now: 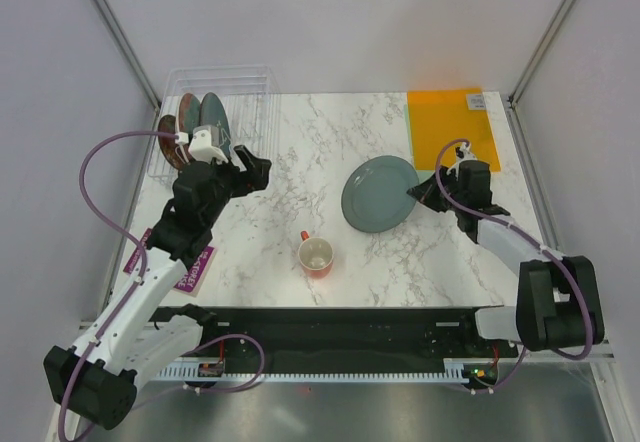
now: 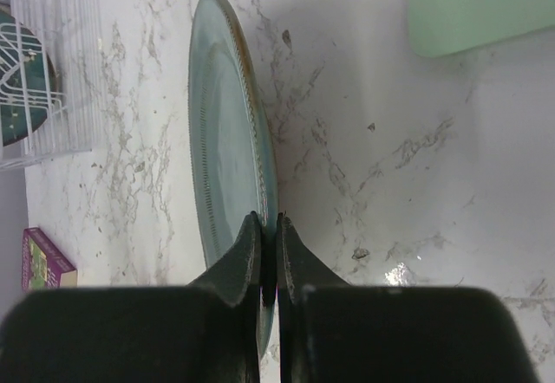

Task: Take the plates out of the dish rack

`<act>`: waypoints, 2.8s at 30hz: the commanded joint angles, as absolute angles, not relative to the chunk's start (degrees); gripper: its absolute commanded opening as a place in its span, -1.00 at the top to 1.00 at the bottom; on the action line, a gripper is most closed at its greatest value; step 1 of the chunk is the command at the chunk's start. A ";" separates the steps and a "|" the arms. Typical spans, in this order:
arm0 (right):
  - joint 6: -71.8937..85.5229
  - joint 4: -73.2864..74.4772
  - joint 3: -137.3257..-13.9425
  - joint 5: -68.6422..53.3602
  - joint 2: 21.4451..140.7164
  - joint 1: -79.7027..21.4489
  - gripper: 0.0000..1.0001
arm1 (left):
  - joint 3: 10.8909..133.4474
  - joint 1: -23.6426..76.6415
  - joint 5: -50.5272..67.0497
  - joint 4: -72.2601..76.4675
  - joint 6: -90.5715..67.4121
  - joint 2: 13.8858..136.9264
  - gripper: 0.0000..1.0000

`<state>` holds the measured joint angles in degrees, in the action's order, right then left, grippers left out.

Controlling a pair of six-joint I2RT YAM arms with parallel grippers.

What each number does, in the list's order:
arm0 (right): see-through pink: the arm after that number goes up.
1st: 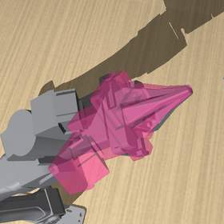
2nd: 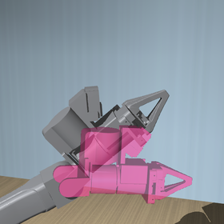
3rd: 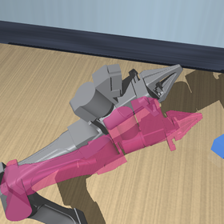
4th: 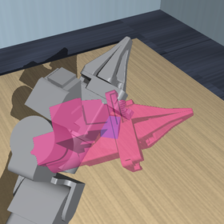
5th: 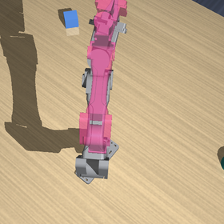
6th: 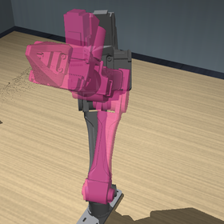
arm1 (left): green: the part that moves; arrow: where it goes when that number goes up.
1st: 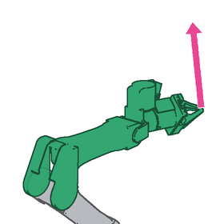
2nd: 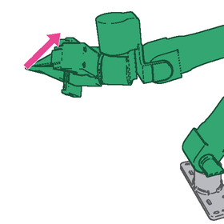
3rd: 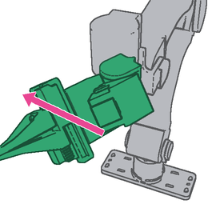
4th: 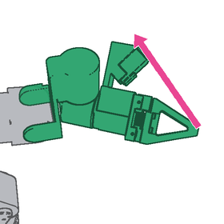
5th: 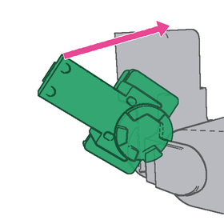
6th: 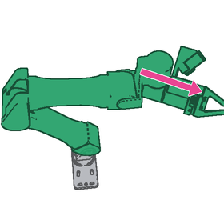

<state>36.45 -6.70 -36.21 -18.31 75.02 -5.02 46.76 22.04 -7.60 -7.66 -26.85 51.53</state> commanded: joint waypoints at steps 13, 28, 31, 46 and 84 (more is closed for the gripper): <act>32.26 -6.77 -41.13 -7.83 91.84 -5.19 1.00 | 46.41 21.71 -11.16 -10.10 -22.59 49.22 -0.81; 31.73 -1.41 -48.16 1.21 103.71 -5.01 0.28 | 46.58 21.45 -12.30 -11.95 -21.71 49.40 -0.82; 31.38 -0.97 -48.34 1.75 104.50 -4.92 0.12 | 46.50 21.27 -12.13 -12.04 -21.71 49.66 -0.82; 25.49 5.88 -45.88 1.68 79.03 -5.97 -0.96 | 57.63 17.14 -30.14 -10.73 -14.00 64.91 -0.92; 22.15 9.40 -46.14 -4.13 73.12 -7.03 -0.96 | 85.25 6.86 -35.51 -9.76 -6.07 103.10 0.95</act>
